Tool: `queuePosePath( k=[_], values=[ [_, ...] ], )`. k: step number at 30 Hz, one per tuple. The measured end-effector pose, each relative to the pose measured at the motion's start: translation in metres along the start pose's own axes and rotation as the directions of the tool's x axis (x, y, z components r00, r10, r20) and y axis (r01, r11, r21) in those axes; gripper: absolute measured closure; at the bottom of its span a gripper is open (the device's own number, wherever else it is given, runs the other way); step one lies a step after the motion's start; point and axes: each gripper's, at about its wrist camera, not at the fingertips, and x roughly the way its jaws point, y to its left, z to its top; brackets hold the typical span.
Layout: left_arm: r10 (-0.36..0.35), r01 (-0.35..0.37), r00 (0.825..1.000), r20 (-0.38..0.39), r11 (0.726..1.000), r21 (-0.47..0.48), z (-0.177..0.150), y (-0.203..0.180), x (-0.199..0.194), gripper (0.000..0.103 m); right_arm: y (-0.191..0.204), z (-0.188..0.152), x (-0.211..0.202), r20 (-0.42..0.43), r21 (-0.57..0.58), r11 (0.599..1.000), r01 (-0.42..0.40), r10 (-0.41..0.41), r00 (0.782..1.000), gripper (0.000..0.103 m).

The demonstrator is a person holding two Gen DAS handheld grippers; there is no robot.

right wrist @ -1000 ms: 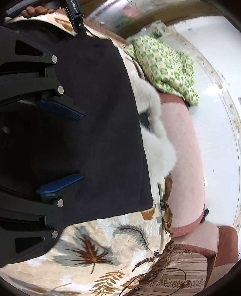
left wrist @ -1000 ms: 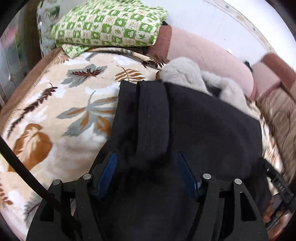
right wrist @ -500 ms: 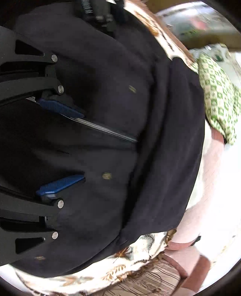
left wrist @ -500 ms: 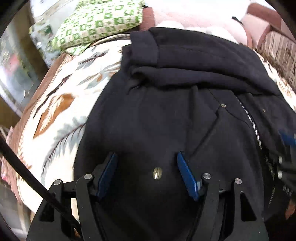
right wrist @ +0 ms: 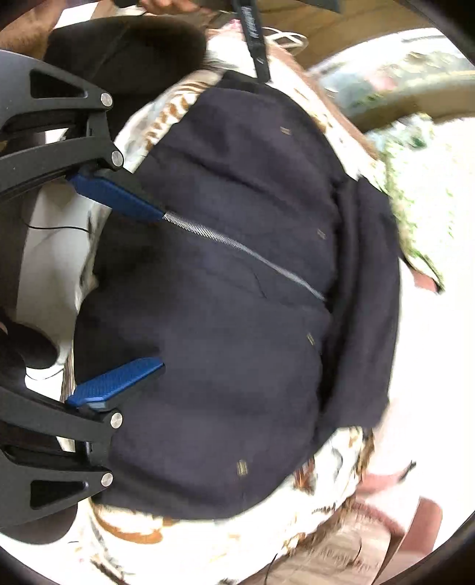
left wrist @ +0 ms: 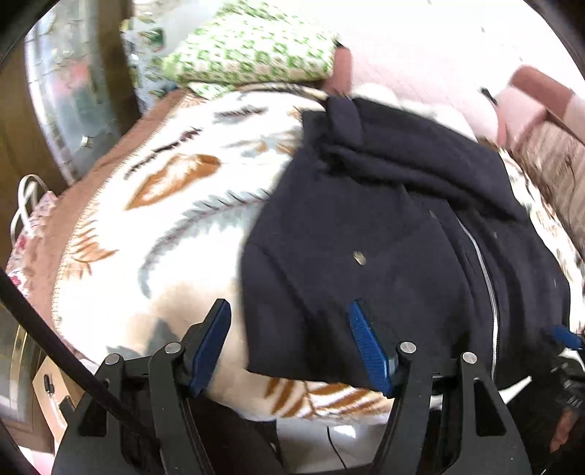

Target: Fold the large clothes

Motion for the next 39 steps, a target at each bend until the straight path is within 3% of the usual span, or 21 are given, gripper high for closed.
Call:
queuePosePath(
  k=[5, 11, 34, 39],
  values=[
    [0.088, -0.087, 0.996, 0.033, 0.996, -0.026, 0.007, 0.008, -0.005, 0.035, -0.046, 0.020, -0.012, 0.043, 0.119, 0.988, 0.098, -0.104, 0.994, 0.021],
    [0.168, -0.168, 0.985, 0.040, 0.986, 0.020, 0.008, 0.002, 0.001, 0.035, -0.079, 0.026, -0.014, 0.046, 0.205, 0.966, 0.157, -0.170, 0.984, 0.021],
    [0.173, -0.171, 0.984, -0.051, 0.985, 0.035, 0.009, -0.002, 0.035, 0.035, -0.130, 0.029, -0.004, 0.013, 0.328, 0.923, 0.203, -0.219, 0.976, 0.021],
    [0.111, -0.110, 0.992, -0.057, 0.994, 0.005, 0.022, 0.012, 0.033, 0.035, -0.146, 0.031, 0.000, 0.001, 0.366, 0.911, 0.191, -0.205, 0.979, 0.020]
  ],
)
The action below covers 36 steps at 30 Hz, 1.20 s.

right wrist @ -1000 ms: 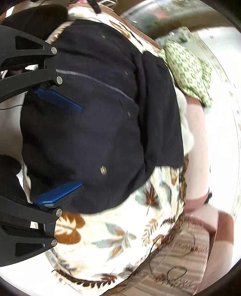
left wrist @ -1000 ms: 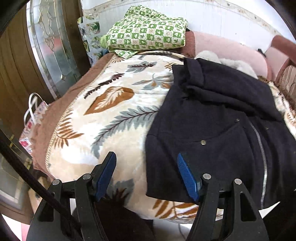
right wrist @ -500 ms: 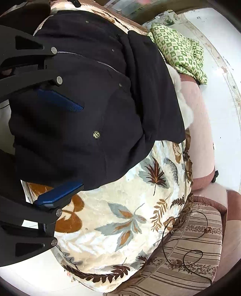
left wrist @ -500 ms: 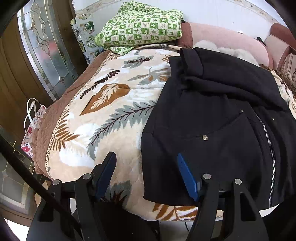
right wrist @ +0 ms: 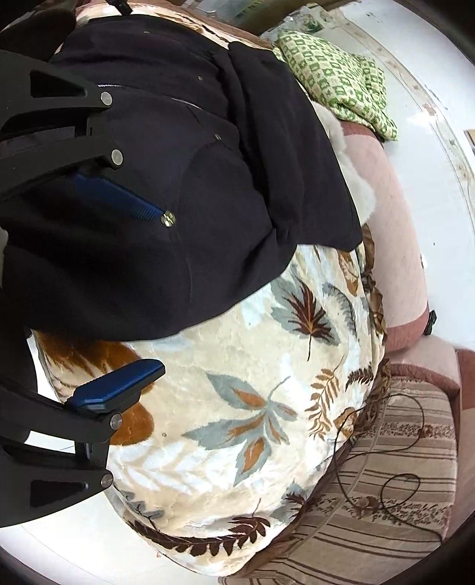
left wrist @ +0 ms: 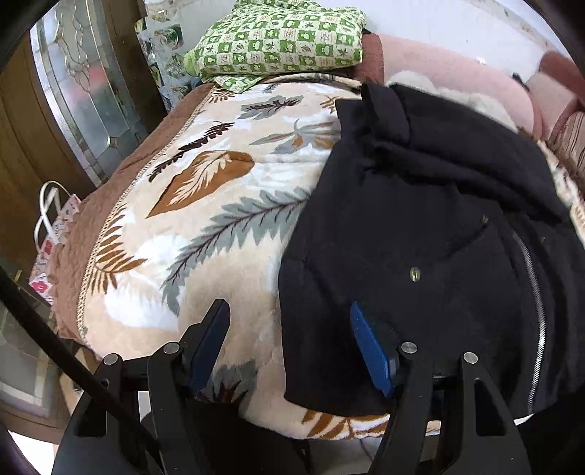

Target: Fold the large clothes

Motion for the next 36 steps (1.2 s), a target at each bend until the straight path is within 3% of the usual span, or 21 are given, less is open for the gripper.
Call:
queuePosePath(
  k=[3, 6, 9, 11, 16, 17, 18, 20, 22, 27, 30, 31, 36],
  values=[
    [-0.054, 0.055, 0.998, 0.018, 0.996, -0.070, 0.017, 0.022, 0.000, 0.033, -0.014, 0.008, 0.007, -0.023, 0.051, 0.998, -0.029, 0.030, 0.999, 0.019],
    [-0.143, 0.143, 0.990, 0.008, 0.979, -0.145, 0.037, 0.047, 0.014, 0.031, -0.031, 0.018, 0.019, -0.045, 0.136, 0.985, -0.110, 0.117, 0.992, 0.017],
    [-0.263, 0.251, 0.964, -0.042, 0.950, -0.184, 0.049, 0.061, 0.040, 0.031, -0.043, 0.022, 0.037, -0.079, 0.216, 0.956, -0.199, 0.220, 0.972, 0.017],
    [-0.359, 0.334, 0.929, -0.092, 0.918, -0.214, 0.051, 0.064, 0.061, 0.031, -0.050, 0.022, 0.050, -0.093, 0.269, 0.931, -0.248, 0.281, 0.955, 0.017],
    [-0.507, 0.470, 0.851, -0.138, 0.852, -0.233, 0.037, 0.045, 0.087, 0.031, -0.057, 0.022, 0.065, -0.091, 0.351, 0.872, -0.343, 0.396, 0.914, 0.011],
    [-0.547, 0.507, 0.823, -0.151, 0.828, -0.239, 0.031, 0.038, 0.094, 0.031, -0.057, 0.022, 0.066, -0.091, 0.360, 0.866, -0.348, 0.404, 0.910, 0.011],
    [-0.563, 0.521, 0.812, -0.154, 0.818, -0.243, 0.028, 0.033, 0.097, 0.030, -0.057, 0.023, 0.067, -0.095, 0.367, 0.863, -0.348, 0.407, 0.909, 0.011],
    [-0.542, 0.511, 0.831, -0.125, 0.833, -0.214, 0.023, 0.023, 0.093, 0.027, -0.058, 0.025, 0.067, -0.095, 0.374, 0.856, -0.357, 0.419, 0.903, 0.010],
    [-0.553, 0.527, 0.824, -0.125, 0.828, -0.192, 0.021, 0.016, 0.089, 0.026, -0.060, 0.024, 0.066, -0.084, 0.387, 0.843, -0.372, 0.434, 0.897, 0.010],
    [-0.645, 0.615, 0.752, -0.139, 0.761, -0.205, 0.011, 0.011, 0.084, 0.027, -0.079, 0.017, 0.069, -0.019, 0.511, 0.751, -0.419, 0.497, 0.867, 0.010],
    [-0.685, 0.650, 0.716, -0.135, 0.725, -0.228, 0.000, 0.013, 0.083, 0.028, -0.067, 0.015, 0.064, -0.066, 0.487, 0.770, -0.412, 0.503, 0.862, 0.010],
    [-0.692, 0.656, 0.709, -0.134, 0.718, -0.233, -0.002, 0.014, 0.081, 0.028, -0.059, 0.012, 0.063, -0.091, 0.472, 0.769, -0.432, 0.530, 0.843, 0.010],
    [-0.685, 0.654, 0.716, -0.135, 0.726, -0.211, -0.012, 0.010, 0.074, 0.029, -0.032, -0.008, 0.055, -0.159, 0.423, 0.774, -0.472, 0.576, 0.802, 0.010]
  ],
)
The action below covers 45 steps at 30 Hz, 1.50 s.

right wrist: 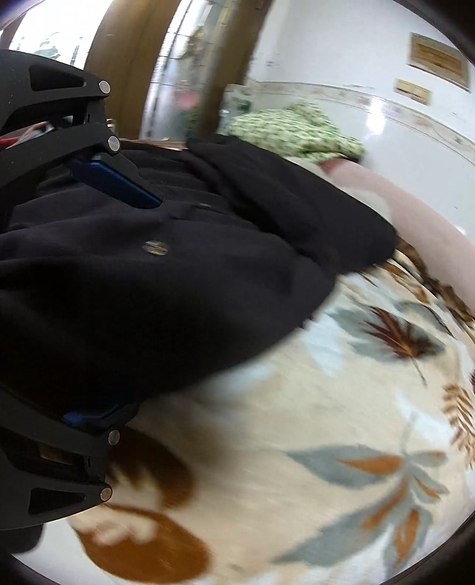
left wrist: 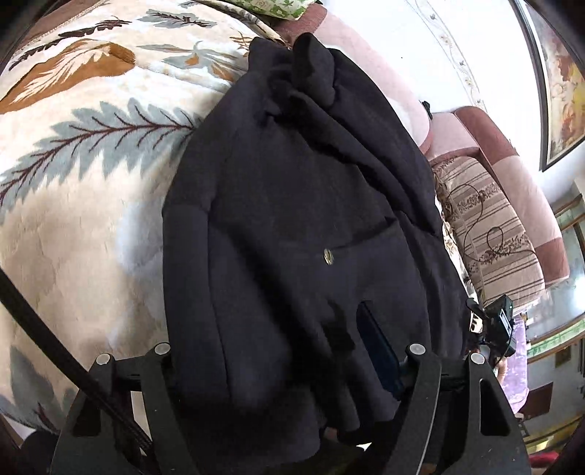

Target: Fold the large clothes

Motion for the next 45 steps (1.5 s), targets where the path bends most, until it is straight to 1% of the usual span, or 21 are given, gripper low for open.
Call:
queuePosePath(
  k=[3, 5, 6, 8, 9, 10, 11, 12, 13, 15, 18, 22, 26, 28, 32, 35, 39, 42, 43, 45],
  values=[
    [0.009, -0.009, 1.000, 0.005, 1.000, 0.003, -0.004, -0.003, 0.001, 0.029, 0.004, -0.015, 0.004, -0.036, -0.011, 1.000, -0.008, 0.007, 0.999, 0.010],
    [0.017, -0.017, 1.000, 0.015, 1.000, -0.006, -0.006, -0.003, 0.001, 0.029, 0.012, -0.025, 0.007, -0.042, -0.058, 0.998, 0.031, -0.033, 0.999, 0.010],
    [0.023, -0.023, 1.000, 0.020, 1.000, -0.013, -0.007, -0.003, 0.001, 0.029, 0.015, -0.027, 0.010, -0.028, -0.051, 0.998, 0.041, -0.042, 0.999, 0.011],
    [0.051, -0.050, 0.998, 0.030, 0.998, -0.034, -0.008, -0.005, 0.002, 0.029, 0.025, -0.033, 0.014, -0.022, -0.114, 0.988, 0.104, -0.107, 0.994, 0.013],
    [0.076, -0.075, 0.996, 0.037, 0.996, -0.041, -0.009, -0.006, 0.001, 0.038, 0.029, -0.034, 0.016, -0.015, -0.137, 0.982, 0.133, -0.137, 0.990, 0.019],
    [0.131, -0.129, 0.990, 0.044, 0.991, -0.045, -0.010, -0.009, 0.001, 0.046, 0.033, -0.036, 0.016, -0.005, -0.157, 0.974, 0.163, -0.165, 0.986, 0.023],
    [0.171, -0.169, 0.984, 0.042, 0.985, -0.042, -0.011, -0.014, 0.002, 0.061, 0.037, -0.037, 0.017, 0.002, -0.174, 0.968, 0.180, -0.182, 0.983, 0.033],
    [0.181, -0.179, 0.982, 0.045, 0.983, -0.040, -0.011, -0.016, 0.001, 0.070, 0.039, -0.036, 0.016, 0.002, -0.181, 0.967, 0.177, -0.179, 0.984, 0.045],
    [0.189, -0.187, 0.980, 0.055, 0.982, -0.037, -0.011, -0.020, -0.002, 0.074, 0.042, -0.035, 0.014, 0.006, -0.188, 0.967, 0.170, -0.172, 0.985, 0.052],
    [0.213, -0.212, 0.974, 0.080, 0.977, -0.015, -0.012, -0.028, -0.012, 0.081, 0.048, -0.032, 0.008, 0.013, -0.210, 0.965, 0.159, -0.159, 0.987, 0.070],
    [0.215, -0.218, 0.968, 0.126, 0.976, 0.009, -0.008, -0.042, -0.029, 0.083, 0.061, -0.026, -0.002, 0.022, -0.232, 0.966, 0.112, -0.110, 0.994, 0.081],
    [0.188, -0.190, 0.968, 0.165, 0.982, -0.001, 0.008, -0.056, -0.043, 0.084, 0.082, -0.006, -0.019, 0.055, -0.247, 0.968, 0.038, -0.026, 0.998, 0.084],
    [0.173, -0.184, 0.962, 0.213, 0.982, 0.032, 0.032, -0.078, -0.053, 0.084, 0.111, 0.021, -0.018, 0.076, -0.269, 0.963, -0.021, 0.043, 0.996, 0.086],
    [0.169, -0.185, 0.957, 0.237, 0.982, 0.045, 0.045, -0.087, -0.058, 0.084, 0.122, 0.034, -0.019, 0.094, -0.282, 0.959, -0.032, 0.061, 0.994, 0.087],
    [0.183, -0.210, 0.938, 0.293, 0.976, 0.065, 0.075, -0.112, -0.062, 0.084, 0.146, 0.066, -0.015, 0.136, -0.296, 0.955, -0.026, 0.070, 0.988, 0.088],
    [0.204, -0.235, 0.930, 0.305, 0.969, 0.070, 0.090, -0.124, -0.062, 0.085, 0.155, 0.074, -0.014, 0.147, -0.305, 0.952, -0.018, 0.065, 0.987, 0.088],
    [0.266, -0.306, 0.913, 0.309, 0.948, 0.091, 0.087, -0.132, -0.057, 0.085, 0.162, 0.070, -0.017, 0.142, -0.333, 0.943, 0.005, 0.045, 0.989, 0.088],
    [0.320, -0.366, 0.896, 0.309, 0.925, 0.104, 0.073, -0.133, -0.052, 0.085, 0.151, 0.059, -0.019, 0.133, -0.326, 0.945, 0.008, 0.037, 0.990, 0.088],
    [0.341, -0.389, 0.887, 0.312, 0.915, 0.105, 0.068, -0.134, -0.052, 0.084, 0.148, 0.056, -0.022, 0.133, -0.319, 0.948, 0.007, 0.038, 0.990, 0.088],
    [0.362, -0.411, 0.877, 0.316, 0.906, 0.102, 0.059, -0.131, -0.055, 0.084, 0.141, 0.050, -0.027, 0.137, -0.304, 0.953, 0.008, 0.035, 0.990, 0.088]
  ],
)
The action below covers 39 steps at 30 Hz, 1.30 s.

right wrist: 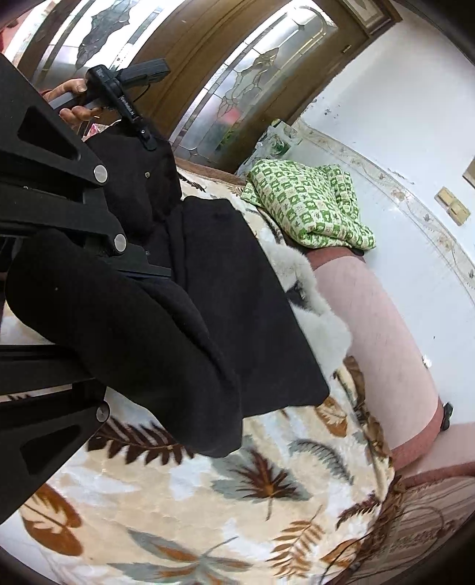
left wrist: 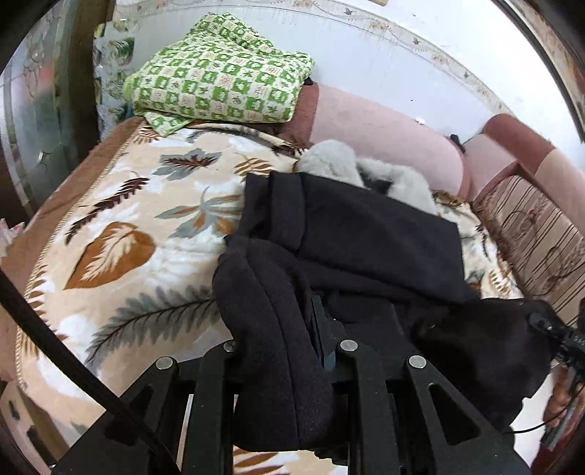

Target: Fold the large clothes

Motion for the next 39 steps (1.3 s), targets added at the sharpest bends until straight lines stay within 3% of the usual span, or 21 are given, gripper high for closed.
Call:
queuePosePath(
  k=[14, 27, 39],
  values=[
    [0.078, -0.078, 0.997, -0.004, 0.997, 0.013, -0.019, 0.002, -0.001, 0.084, 0.008, -0.008, -0.001, 0.000, -0.025, 0.998, 0.050, -0.050, 0.999, 0.088],
    [0.090, -0.090, 0.996, 0.023, 0.996, 0.022, -0.003, -0.004, 0.002, 0.084, 0.019, 0.015, 0.010, 0.010, -0.043, 0.997, 0.060, -0.060, 0.998, 0.088],
    [0.067, -0.067, 0.996, 0.060, 0.998, -0.008, 0.038, -0.007, 0.014, 0.084, 0.027, 0.050, 0.028, 0.036, -0.033, 0.997, 0.065, -0.064, 0.997, 0.088]
  ],
)
